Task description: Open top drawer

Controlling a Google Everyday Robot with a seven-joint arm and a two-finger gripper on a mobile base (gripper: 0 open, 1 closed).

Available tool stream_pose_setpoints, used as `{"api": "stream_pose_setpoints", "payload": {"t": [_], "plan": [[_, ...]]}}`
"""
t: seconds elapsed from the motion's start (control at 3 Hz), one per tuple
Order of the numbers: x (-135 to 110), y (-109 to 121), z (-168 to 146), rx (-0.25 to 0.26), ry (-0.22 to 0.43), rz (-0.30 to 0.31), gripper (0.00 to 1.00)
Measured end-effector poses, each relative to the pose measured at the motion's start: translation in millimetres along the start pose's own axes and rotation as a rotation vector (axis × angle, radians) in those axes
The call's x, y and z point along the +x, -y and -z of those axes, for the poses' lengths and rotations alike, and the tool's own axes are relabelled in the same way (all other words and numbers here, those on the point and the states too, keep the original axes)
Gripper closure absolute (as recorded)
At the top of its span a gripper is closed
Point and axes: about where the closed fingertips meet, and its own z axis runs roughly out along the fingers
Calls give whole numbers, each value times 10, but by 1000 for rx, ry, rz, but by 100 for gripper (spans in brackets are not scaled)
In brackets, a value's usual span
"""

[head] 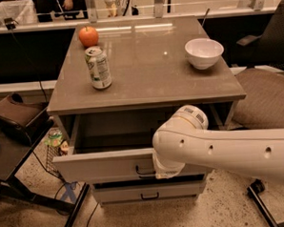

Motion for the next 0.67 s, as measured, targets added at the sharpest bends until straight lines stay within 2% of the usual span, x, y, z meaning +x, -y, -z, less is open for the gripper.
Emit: {"api": "stream_pose_setpoints", "payload": {"t": [0.67], "plan": [[-28, 57, 119, 5, -25, 17, 100]]}}
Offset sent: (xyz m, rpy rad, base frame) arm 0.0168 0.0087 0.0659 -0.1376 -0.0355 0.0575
